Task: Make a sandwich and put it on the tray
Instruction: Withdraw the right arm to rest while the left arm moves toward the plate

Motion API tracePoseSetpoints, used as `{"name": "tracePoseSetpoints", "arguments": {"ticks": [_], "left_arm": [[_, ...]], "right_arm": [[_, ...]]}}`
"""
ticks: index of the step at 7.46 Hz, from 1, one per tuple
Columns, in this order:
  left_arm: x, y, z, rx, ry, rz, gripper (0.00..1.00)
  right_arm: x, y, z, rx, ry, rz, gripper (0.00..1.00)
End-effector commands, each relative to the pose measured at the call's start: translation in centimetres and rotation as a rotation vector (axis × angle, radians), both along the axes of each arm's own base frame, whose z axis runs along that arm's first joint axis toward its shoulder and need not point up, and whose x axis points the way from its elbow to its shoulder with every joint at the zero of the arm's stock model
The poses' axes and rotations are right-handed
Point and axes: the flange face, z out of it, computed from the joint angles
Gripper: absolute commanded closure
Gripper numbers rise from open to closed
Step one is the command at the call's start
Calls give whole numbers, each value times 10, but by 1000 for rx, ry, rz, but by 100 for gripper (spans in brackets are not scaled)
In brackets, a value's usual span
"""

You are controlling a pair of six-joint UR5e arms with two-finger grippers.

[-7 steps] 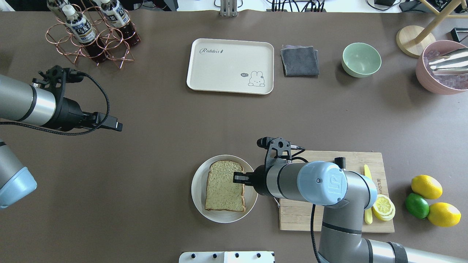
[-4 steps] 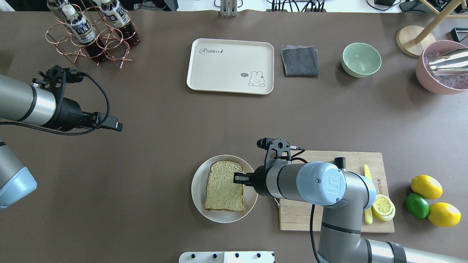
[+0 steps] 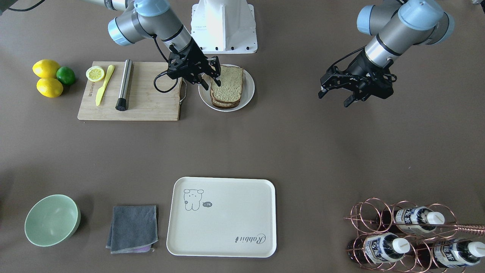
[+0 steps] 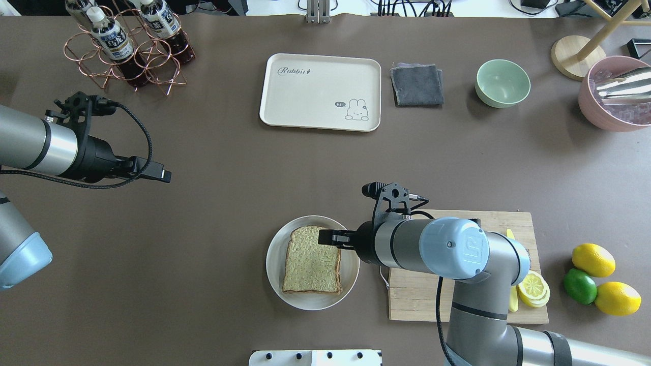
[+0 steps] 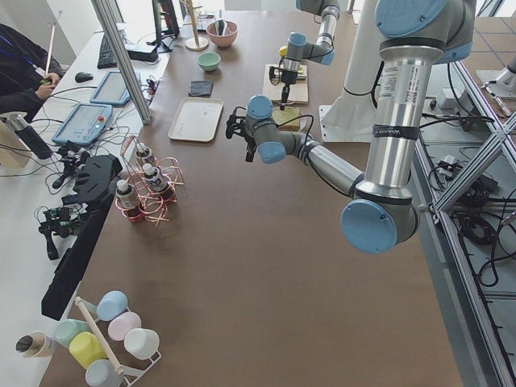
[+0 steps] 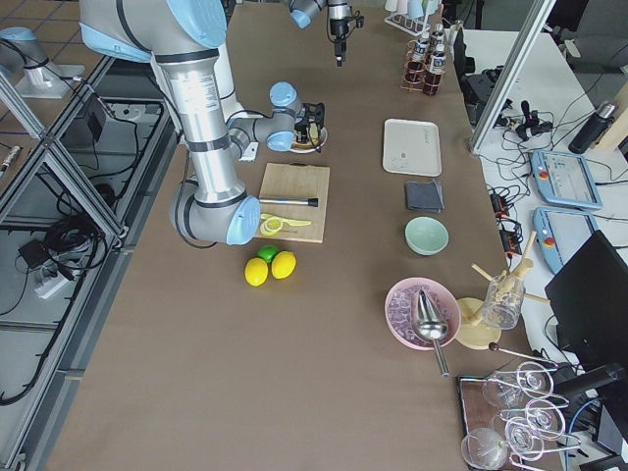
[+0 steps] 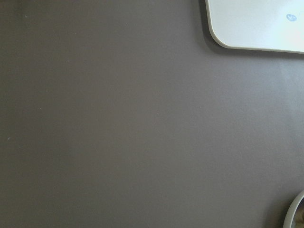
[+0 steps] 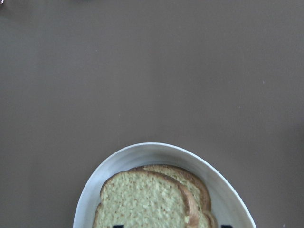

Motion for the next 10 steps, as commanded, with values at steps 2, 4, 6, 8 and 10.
{"name": "tracePoseSetpoints", "arguments": {"ticks": [2,4,6,8,10], "left_arm": [[7,4,-4,5,9,11,2],[37,13,-40,-70,73,2,2],[77,32,-61,-46,86,12,2],[110,49,-83,-81,99,12,2],[141,52,-117,-104,33,12,2]], "right_arm": [[87,-72,9,-63,5,25,0],[140,-127,26,-145,117,11,0],[201,-163,79,-135,289,-15,0],[315,-145,172,-58,409,-99,0],[412,-121,263,17,519,-186,0]]}}
